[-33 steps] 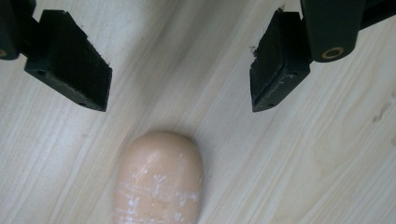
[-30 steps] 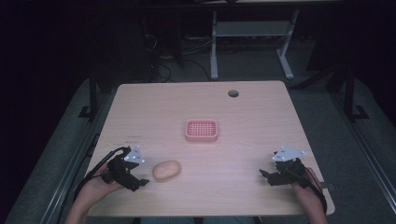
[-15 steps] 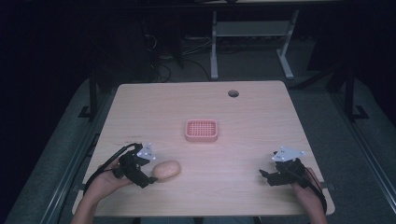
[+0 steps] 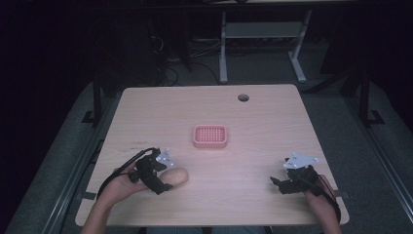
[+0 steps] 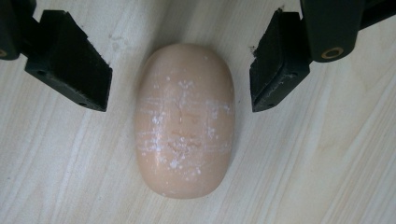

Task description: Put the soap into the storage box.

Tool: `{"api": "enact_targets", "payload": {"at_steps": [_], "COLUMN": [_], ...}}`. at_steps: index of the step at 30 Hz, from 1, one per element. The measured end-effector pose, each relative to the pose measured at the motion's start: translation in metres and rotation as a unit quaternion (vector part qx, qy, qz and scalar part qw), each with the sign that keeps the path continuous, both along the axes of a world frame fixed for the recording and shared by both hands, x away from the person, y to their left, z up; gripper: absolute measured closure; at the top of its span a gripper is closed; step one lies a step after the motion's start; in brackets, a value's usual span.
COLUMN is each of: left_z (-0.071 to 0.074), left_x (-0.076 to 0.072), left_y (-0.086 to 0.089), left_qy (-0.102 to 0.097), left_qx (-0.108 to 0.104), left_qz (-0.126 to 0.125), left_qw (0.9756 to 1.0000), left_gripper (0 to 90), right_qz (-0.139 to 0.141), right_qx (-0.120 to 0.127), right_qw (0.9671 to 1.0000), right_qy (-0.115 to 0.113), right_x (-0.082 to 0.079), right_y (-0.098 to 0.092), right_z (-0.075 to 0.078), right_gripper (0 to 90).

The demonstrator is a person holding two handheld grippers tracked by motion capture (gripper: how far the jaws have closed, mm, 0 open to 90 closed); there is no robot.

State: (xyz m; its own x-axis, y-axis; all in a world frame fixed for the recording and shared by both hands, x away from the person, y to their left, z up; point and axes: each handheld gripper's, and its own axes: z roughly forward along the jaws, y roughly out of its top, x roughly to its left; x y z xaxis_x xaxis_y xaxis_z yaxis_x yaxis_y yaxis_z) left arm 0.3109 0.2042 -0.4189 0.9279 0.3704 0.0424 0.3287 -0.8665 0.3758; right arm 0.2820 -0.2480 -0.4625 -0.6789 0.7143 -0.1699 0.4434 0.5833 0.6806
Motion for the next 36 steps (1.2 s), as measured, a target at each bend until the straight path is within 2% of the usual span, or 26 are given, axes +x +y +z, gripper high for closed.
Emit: {"api": "enact_targets", "payload": {"at_steps": [2, 20, 36], "left_z": [-0.001, -0.009, -0.018], "left_x": [0.002, 0.013, 0.020], "left_y": [-0.003, -0.016, -0.025], "left_qy": [0.001, 0.024, 0.036], "left_qx": [0.006, 0.015, 0.041], "left_qz": [-0.003, -0.007, -0.016], "left_qw": [1.0000, 0.9996, 0.9984], "left_gripper": [21.5, 23.0, 27.9], "right_qz": [-0.002, 0.001, 0.001], "right_qx": [0.003, 0.001, 0.001], "right_qw": [1.0000, 1.0000, 1.0000], "right_qy": [0.001, 0.001, -0.001], "right_x": [-0.001, 0.000, -0.001], "right_y": [0.000, 0.001, 0.000], "right_z": [0.000, 0.000, 0.001], "right_gripper": [13.8, 13.8, 13.8]}}
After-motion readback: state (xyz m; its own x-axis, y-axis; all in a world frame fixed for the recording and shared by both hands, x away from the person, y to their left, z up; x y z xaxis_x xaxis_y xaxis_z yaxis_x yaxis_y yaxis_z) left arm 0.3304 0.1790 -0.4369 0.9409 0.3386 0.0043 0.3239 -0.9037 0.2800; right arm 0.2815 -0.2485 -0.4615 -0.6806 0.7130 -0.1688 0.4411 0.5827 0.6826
